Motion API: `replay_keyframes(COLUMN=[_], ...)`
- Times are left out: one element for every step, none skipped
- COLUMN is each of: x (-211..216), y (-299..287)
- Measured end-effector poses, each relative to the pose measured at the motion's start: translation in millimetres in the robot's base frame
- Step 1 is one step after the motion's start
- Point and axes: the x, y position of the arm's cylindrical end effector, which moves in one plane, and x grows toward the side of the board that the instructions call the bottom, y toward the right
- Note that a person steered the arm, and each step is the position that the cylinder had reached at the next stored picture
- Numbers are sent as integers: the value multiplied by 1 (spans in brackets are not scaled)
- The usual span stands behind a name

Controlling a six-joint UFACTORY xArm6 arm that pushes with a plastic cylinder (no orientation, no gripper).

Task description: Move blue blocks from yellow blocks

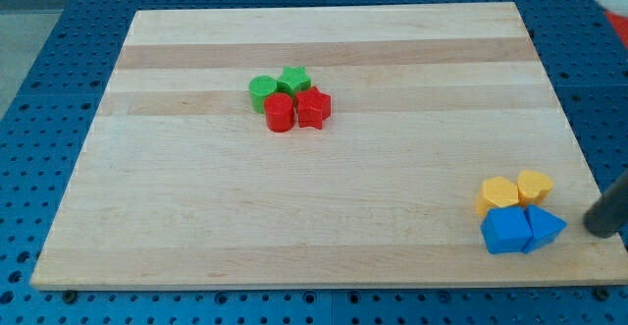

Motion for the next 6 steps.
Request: replay_keyframes(x=[12, 17, 11, -1, -11, -13], y=[-24, -45, -69, -97, -123, -121])
